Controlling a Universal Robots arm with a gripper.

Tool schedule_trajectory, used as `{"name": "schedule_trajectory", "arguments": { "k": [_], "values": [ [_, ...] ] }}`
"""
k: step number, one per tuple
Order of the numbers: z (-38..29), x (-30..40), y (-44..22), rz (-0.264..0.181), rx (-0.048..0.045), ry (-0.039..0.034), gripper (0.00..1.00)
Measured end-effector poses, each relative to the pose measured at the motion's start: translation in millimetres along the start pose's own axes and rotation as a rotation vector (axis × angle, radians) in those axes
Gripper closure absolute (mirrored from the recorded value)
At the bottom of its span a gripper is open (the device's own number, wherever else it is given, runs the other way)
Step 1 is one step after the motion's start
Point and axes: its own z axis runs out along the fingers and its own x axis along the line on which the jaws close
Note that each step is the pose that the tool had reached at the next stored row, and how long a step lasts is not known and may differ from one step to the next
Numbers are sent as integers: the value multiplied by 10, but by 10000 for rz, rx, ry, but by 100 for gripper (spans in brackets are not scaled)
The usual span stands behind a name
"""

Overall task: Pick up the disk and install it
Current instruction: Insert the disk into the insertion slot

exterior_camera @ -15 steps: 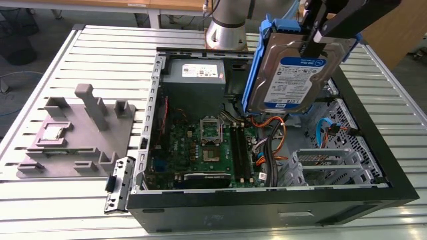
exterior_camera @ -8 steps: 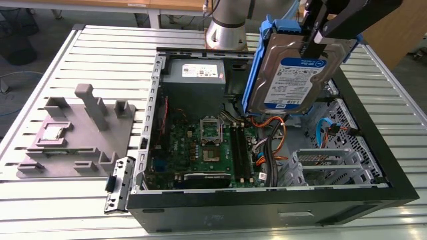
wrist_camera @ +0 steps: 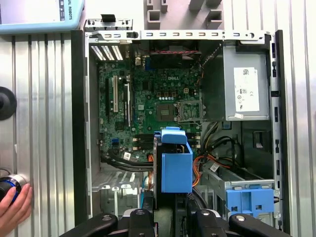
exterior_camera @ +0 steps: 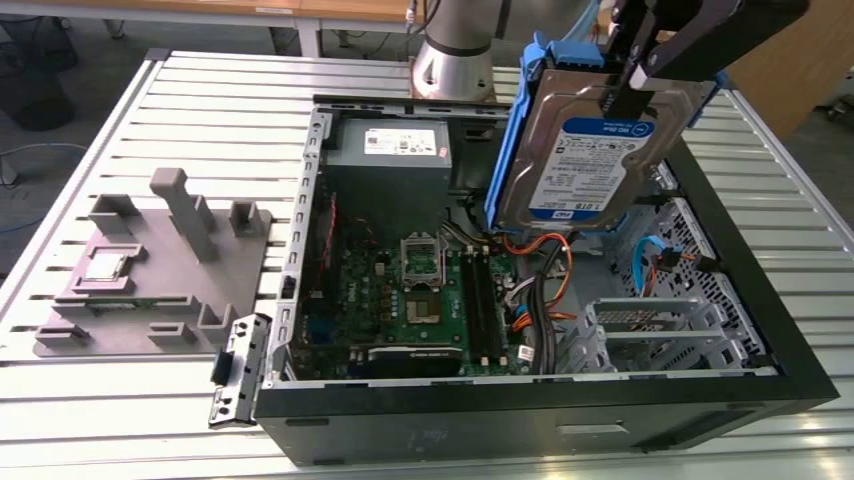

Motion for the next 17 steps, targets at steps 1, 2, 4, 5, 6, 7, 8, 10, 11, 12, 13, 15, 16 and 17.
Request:
{"name": "schedule_trajectory", "arguments": {
  "k": [1,2,4,5,6,7,8,10,11,12,13,15,16,17],
  "values": [
    [0,11,0,0,0,-1,65],
    [0,25,-1,0,0,-1,65],
    [-1,65,-3,0,0,-3,65],
    [-1,89,-4,0,0,-2,65],
    [-3,114,-5,1,0,-1,65],
    [-4,141,-6,1,0,0,65],
    [-4,170,-8,1,0,-1,65],
    [-5,232,-11,0,0,-2,65],
    [-7,262,-12,0,0,0,65],
    [-8,288,-14,0,0,0,65],
    [-8,311,-14,1,0,-2,65],
    [-9,350,-16,0,0,-1,65],
    [-10,368,-17,1,0,-1,65],
    [-11,385,-18,1,0,0,65]
  ]
}}
